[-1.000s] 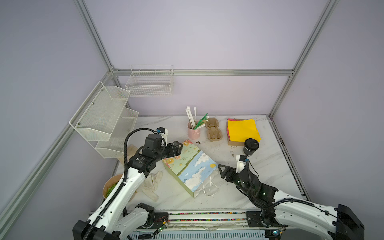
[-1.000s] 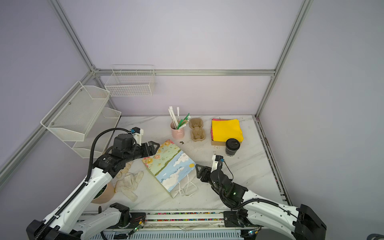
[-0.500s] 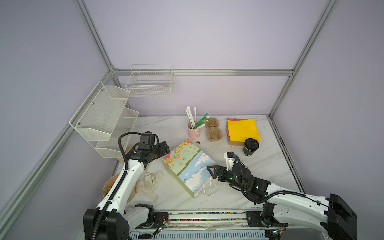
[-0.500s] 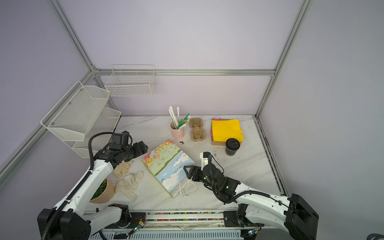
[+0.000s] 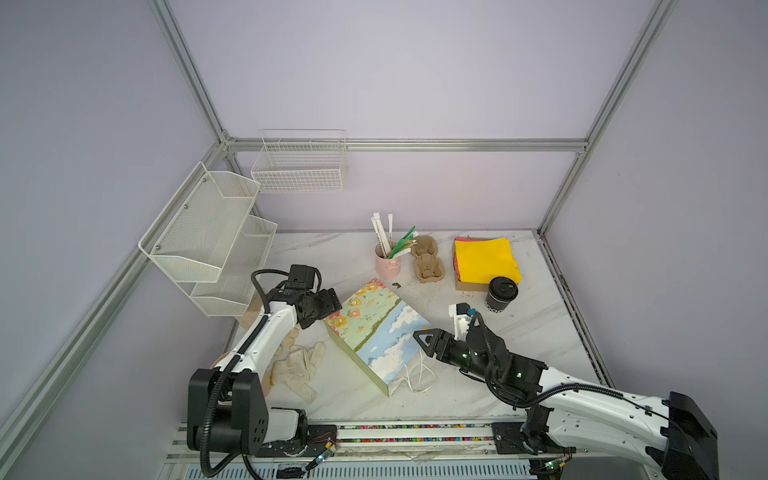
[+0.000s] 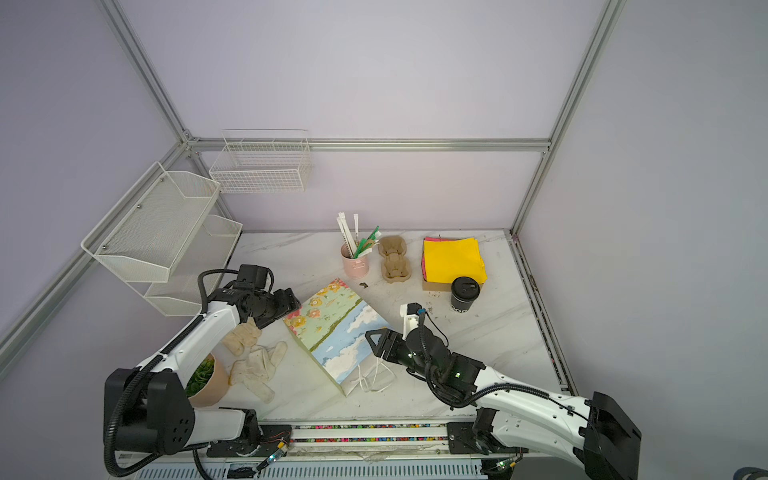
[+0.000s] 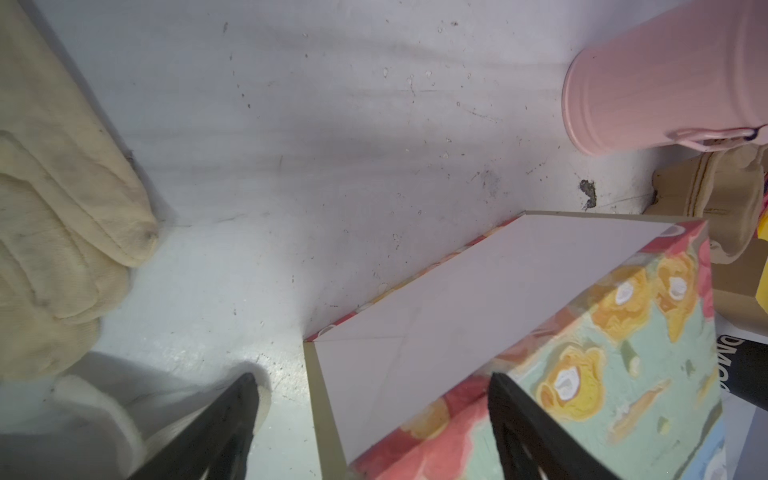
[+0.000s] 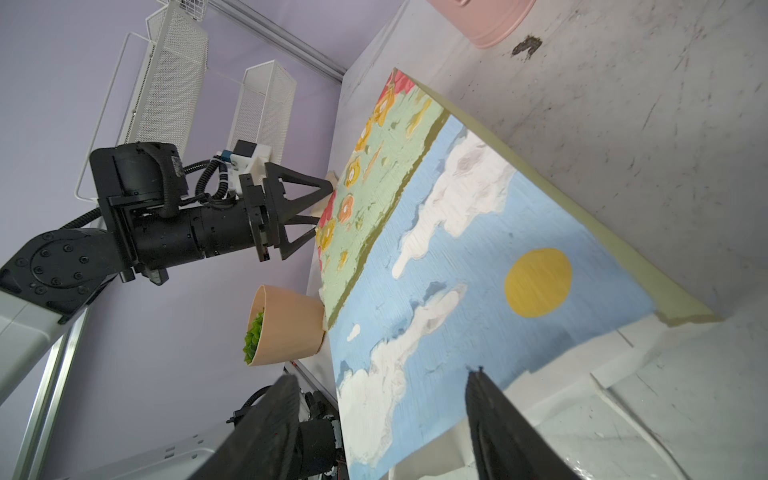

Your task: Pack the takeout coffee

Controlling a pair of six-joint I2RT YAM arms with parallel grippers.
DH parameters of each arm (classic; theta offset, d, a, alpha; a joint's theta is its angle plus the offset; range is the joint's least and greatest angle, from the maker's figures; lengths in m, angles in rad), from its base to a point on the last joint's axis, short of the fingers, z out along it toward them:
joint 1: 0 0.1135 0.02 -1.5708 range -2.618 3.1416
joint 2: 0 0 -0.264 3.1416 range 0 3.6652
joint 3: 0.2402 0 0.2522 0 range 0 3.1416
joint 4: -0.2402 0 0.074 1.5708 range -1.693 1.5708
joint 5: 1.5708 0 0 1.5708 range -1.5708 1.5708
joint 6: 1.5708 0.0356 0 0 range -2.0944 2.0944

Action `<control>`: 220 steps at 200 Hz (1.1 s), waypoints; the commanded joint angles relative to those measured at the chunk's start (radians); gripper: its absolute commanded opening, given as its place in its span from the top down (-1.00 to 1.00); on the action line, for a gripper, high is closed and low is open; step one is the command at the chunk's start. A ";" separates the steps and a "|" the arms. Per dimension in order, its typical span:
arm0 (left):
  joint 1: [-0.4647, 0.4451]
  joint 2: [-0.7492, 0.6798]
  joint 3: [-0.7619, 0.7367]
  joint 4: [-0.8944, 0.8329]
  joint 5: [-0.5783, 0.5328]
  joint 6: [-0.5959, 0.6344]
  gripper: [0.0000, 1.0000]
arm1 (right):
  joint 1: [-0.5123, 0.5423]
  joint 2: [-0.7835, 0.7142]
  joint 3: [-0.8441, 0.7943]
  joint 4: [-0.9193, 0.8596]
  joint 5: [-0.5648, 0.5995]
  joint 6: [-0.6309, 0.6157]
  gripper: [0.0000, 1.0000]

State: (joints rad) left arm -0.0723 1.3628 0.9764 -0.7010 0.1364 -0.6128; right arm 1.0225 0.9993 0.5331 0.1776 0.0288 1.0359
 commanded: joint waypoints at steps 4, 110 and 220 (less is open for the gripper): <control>0.006 -0.001 0.077 0.040 0.077 -0.026 -0.72 | 0.018 0.078 0.016 0.023 -0.023 0.048 -0.34; 0.006 0.029 0.020 0.067 0.156 -0.044 -0.71 | 0.055 0.044 0.127 -0.207 0.016 0.066 -0.35; 0.006 -0.014 -0.051 0.066 0.183 -0.068 -0.71 | 0.128 0.139 0.144 -0.222 0.004 0.102 -0.34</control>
State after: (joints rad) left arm -0.0723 1.3895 0.9665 -0.6525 0.2939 -0.6704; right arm 1.1408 1.1278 0.6552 -0.0208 0.0177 1.0996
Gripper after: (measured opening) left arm 0.854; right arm 0.670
